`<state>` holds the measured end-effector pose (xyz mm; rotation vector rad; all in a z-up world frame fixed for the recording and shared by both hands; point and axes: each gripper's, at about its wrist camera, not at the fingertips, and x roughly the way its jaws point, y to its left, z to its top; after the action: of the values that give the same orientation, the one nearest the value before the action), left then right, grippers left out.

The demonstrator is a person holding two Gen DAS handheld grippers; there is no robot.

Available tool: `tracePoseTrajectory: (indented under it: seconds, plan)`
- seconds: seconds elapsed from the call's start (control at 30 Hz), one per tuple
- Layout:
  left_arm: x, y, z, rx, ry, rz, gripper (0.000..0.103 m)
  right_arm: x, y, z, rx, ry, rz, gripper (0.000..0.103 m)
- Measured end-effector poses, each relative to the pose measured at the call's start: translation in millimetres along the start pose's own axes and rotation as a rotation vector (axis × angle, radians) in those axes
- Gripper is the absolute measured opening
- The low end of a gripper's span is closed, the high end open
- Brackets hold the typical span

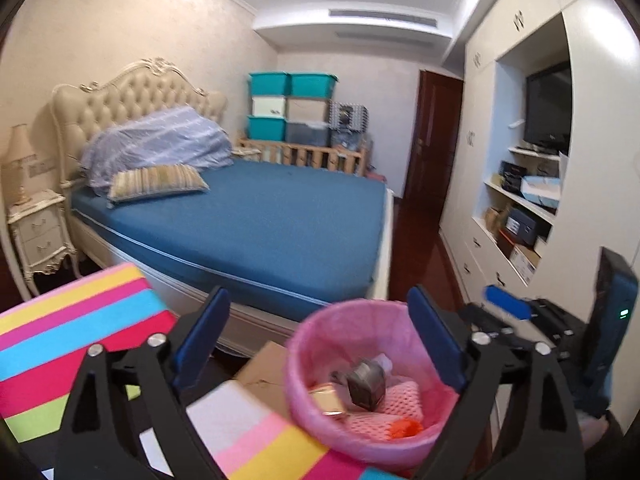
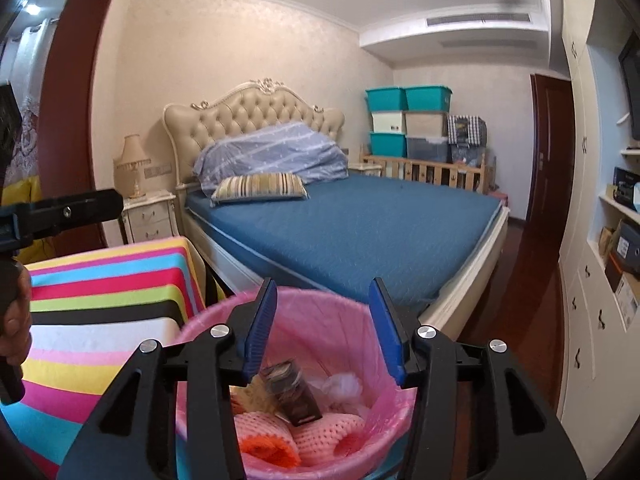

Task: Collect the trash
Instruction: 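Return both tools to the table toward the foam block and tissue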

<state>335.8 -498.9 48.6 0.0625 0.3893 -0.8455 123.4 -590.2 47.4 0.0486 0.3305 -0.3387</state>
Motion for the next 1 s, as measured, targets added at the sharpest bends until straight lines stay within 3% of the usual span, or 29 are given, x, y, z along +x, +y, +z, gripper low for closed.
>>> tracePoseTrajectory:
  seconds: [0.3, 0.5, 0.73, 1.0]
  plan:
    - [-81, 65, 4, -0.03, -0.071, 0.106, 0.098, -41, 59, 46, -0.114, -0.093, 0.057, 0.05]
    - [-141, 124, 1, -0.05, -0.108, 0.222, 0.098, -39, 123, 63, -0.157, -0.101, 0.151, 0.054]
    - [-214, 210, -28, -0.101, -0.089, 0.405, 0.098, -26, 237, 53, -0.227, -0.042, 0.324, 0.062]
    - [-319, 316, -75, -0.196, -0.029, 0.685, 0.098, -13, 384, 18, -0.305, 0.071, 0.527, 0.062]
